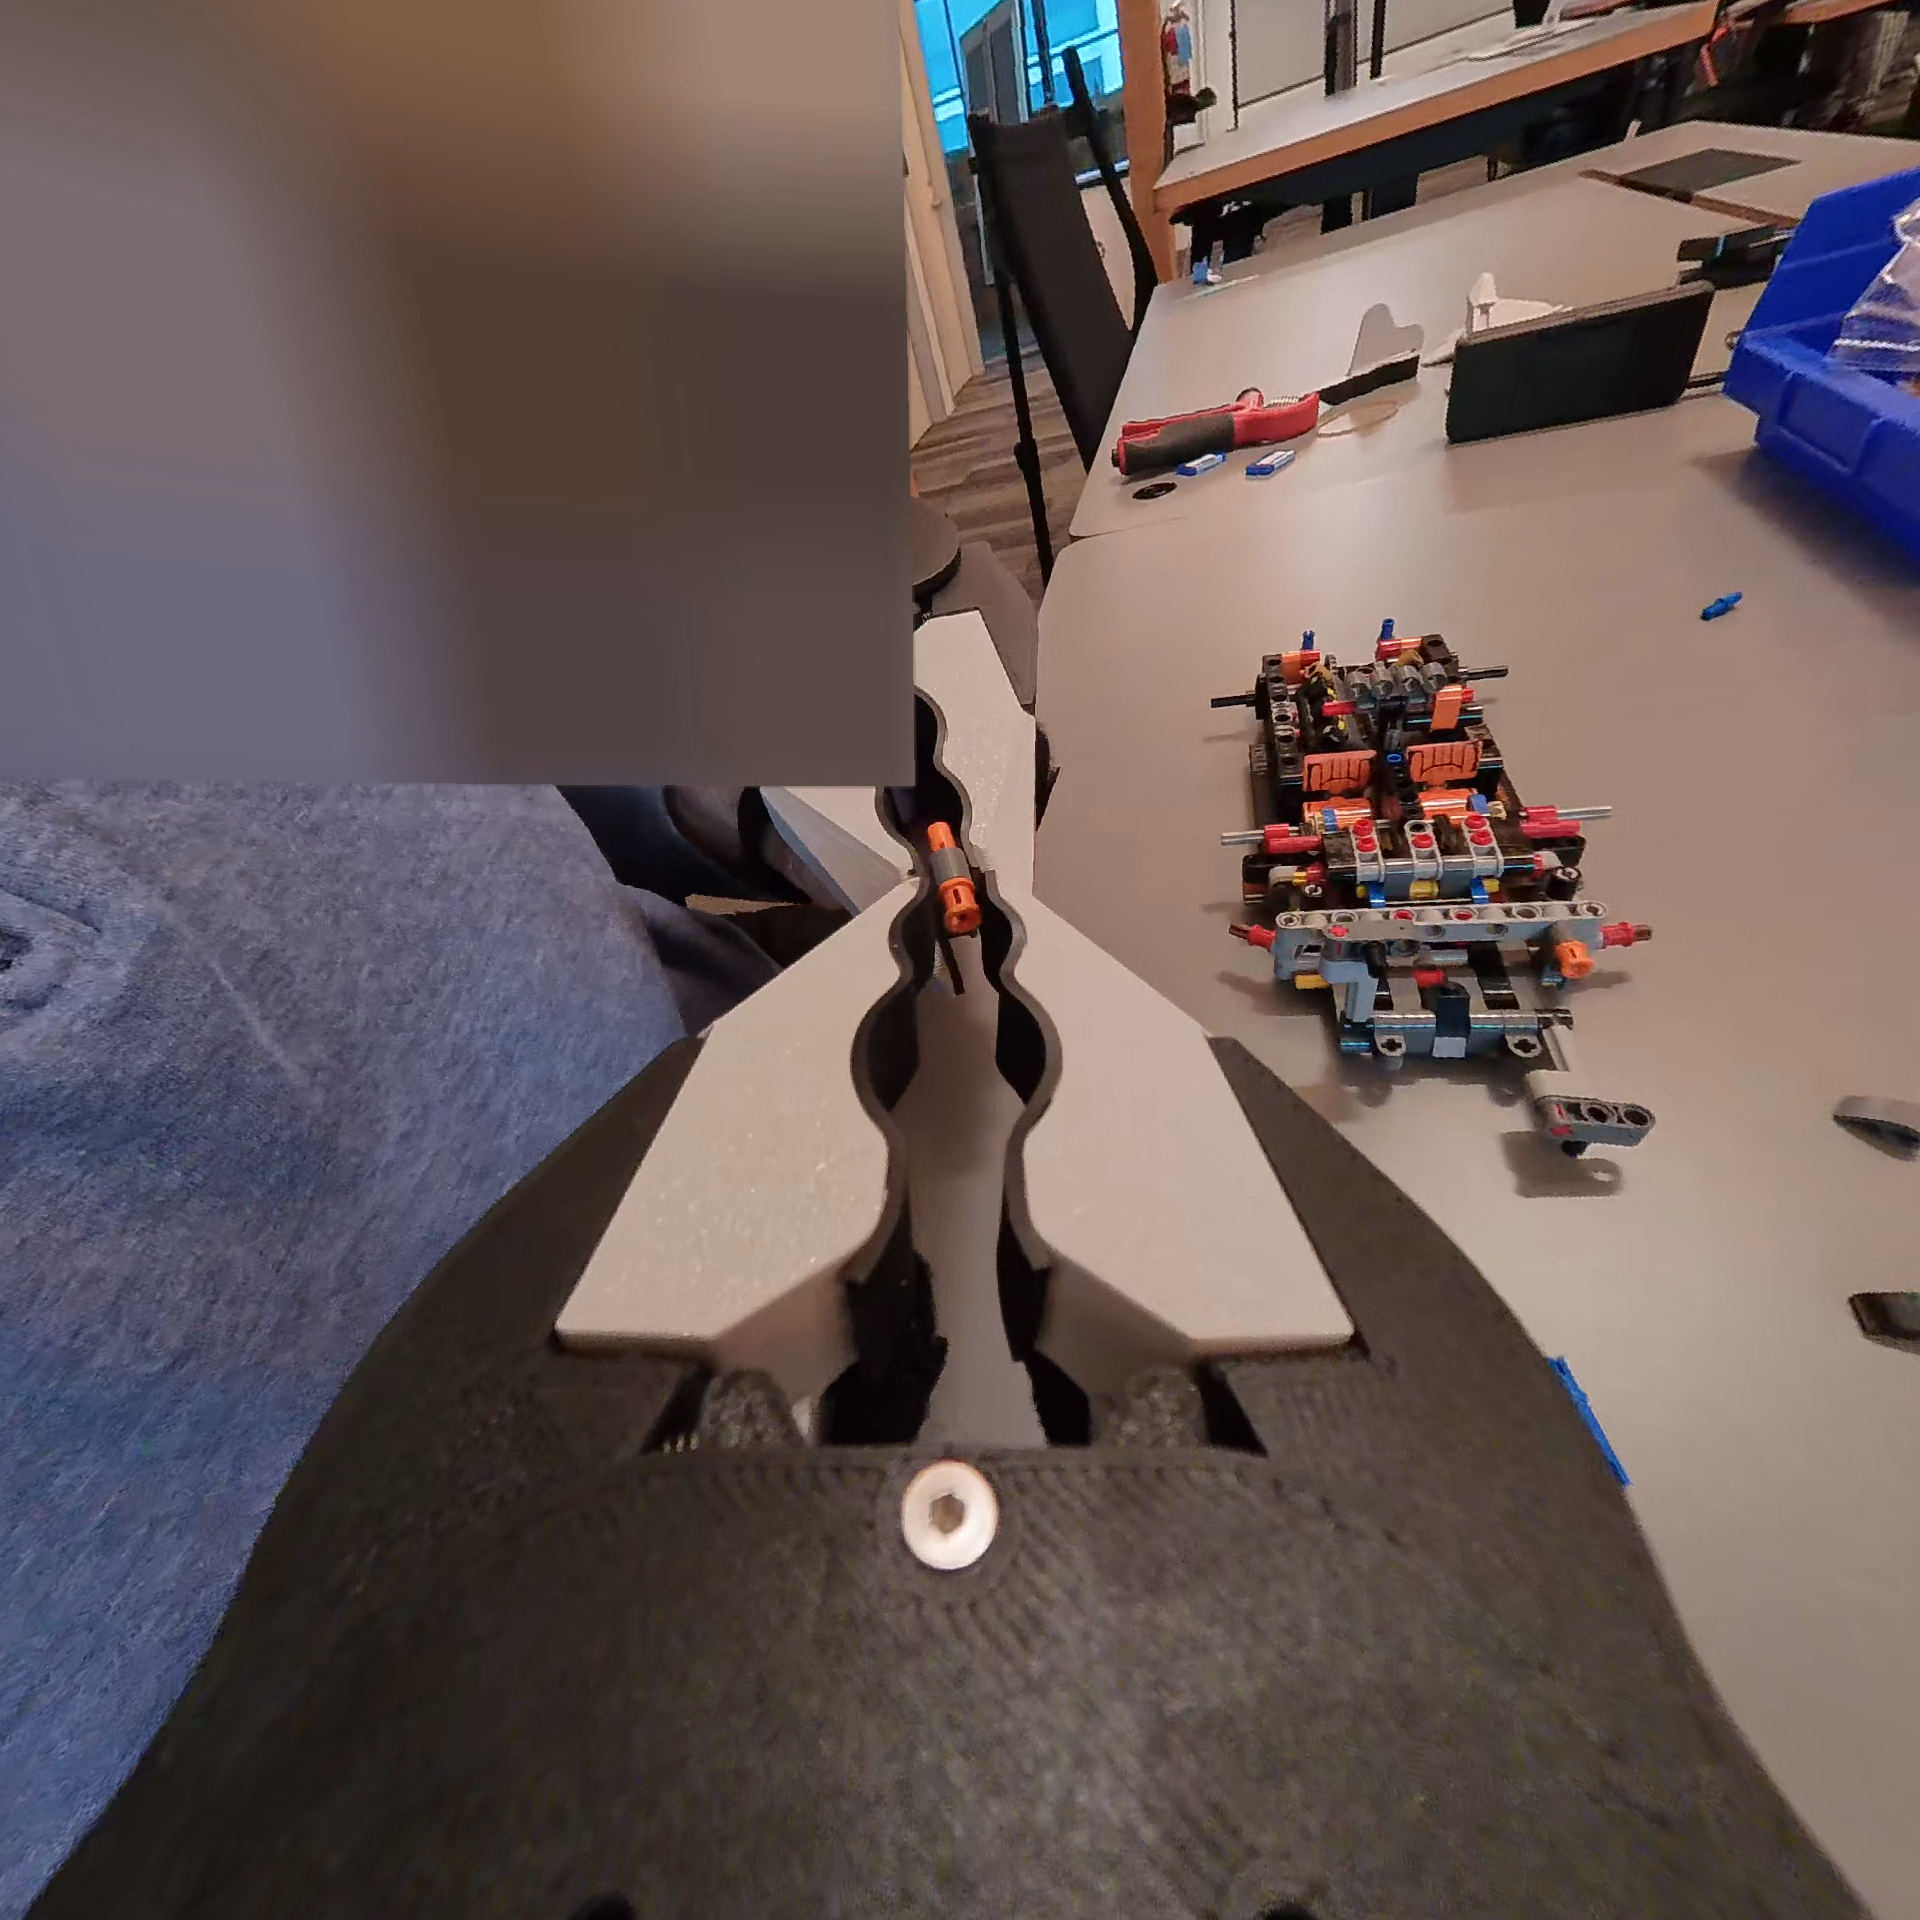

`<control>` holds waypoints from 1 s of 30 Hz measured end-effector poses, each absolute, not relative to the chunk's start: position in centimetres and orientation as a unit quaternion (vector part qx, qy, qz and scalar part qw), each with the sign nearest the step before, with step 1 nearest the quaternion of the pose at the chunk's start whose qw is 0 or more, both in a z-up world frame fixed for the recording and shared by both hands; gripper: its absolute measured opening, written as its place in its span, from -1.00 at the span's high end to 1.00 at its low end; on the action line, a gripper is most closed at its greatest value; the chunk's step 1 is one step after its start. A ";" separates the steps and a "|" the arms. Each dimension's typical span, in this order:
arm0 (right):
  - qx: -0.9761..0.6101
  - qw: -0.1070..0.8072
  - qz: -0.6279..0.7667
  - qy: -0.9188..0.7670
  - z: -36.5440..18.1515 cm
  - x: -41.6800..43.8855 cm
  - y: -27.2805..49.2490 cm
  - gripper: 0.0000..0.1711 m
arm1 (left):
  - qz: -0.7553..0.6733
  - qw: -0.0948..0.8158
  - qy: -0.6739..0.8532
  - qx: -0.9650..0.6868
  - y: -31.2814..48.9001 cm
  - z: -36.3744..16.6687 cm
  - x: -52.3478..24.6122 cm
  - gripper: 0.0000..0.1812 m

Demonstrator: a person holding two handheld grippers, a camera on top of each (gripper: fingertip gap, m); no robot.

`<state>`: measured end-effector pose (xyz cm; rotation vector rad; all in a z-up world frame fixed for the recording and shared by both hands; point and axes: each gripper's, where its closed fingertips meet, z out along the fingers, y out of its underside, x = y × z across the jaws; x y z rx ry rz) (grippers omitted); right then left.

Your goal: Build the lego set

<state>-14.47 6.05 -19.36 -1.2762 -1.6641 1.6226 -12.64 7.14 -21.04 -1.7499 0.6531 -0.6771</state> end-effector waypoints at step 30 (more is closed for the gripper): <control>-0.474 0.228 0.623 -0.579 -20.2 -15.5 7.5 0.96 | -0.236 0.577 0.217 -0.751 8.3 -21.7 -15.4 0.74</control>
